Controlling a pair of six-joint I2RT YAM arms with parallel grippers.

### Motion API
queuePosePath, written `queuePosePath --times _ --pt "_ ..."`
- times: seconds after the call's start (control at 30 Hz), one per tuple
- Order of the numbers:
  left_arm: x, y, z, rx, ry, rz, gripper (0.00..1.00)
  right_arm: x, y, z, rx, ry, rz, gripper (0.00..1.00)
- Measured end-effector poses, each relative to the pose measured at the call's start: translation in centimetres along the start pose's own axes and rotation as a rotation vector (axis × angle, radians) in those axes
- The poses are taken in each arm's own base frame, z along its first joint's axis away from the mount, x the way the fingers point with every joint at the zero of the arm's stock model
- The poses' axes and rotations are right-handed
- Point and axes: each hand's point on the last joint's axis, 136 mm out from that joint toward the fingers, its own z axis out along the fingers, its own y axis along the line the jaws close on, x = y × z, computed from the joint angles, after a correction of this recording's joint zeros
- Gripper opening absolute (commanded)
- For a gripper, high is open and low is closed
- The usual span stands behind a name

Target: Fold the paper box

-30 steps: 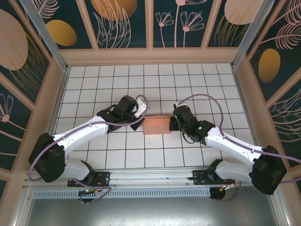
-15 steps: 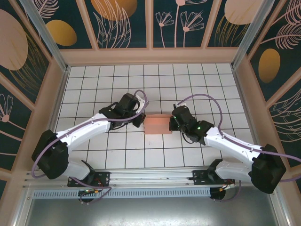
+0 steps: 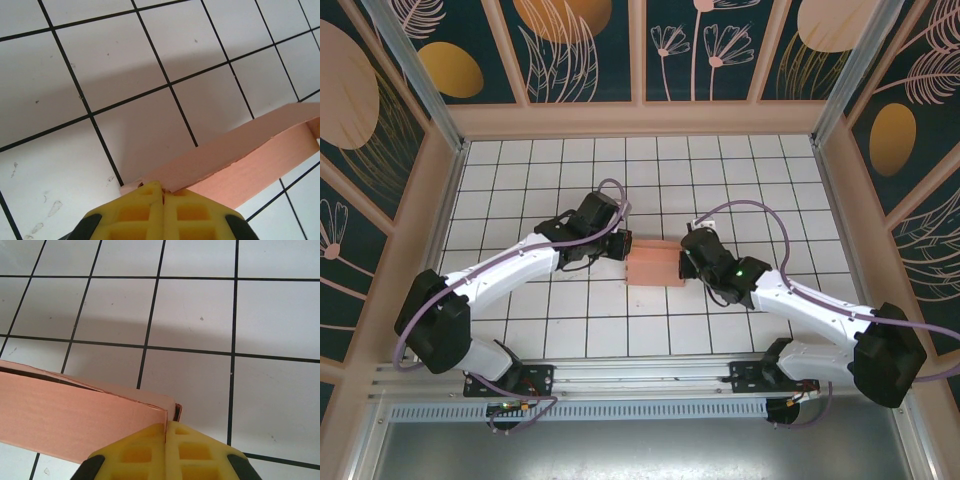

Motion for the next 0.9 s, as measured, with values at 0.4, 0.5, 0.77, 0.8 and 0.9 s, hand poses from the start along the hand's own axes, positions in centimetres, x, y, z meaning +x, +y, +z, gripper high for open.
queuePosePath --times 0.4,0.5,0.77,0.8,0.9 --pt "-0.3 0.1 0.1 -0.008 -0.01 -0.088 0.0 0.2 0.2 -0.2 0.014 -0.016 -0.021 0.0" --pt "-0.3 0.1 0.2 -0.008 -0.012 -0.09 0.0 0.2 0.2 -0.2 0.021 -0.021 -0.025 0.0" --pt "0.6 0.9 1.2 0.01 -0.07 -0.075 0.0 1.2 0.6 -0.4 -0.003 -0.072 -0.036 0.0" --pt "0.9 1.0 1.2 0.014 -0.076 -0.071 0.0 1.5 0.7 -0.5 -0.008 -0.082 -0.043 0.0" --pt "1.4 1.0 1.5 0.022 -0.09 -0.061 0.0 2.2 0.7 -0.7 -0.018 -0.117 -0.052 0.0"
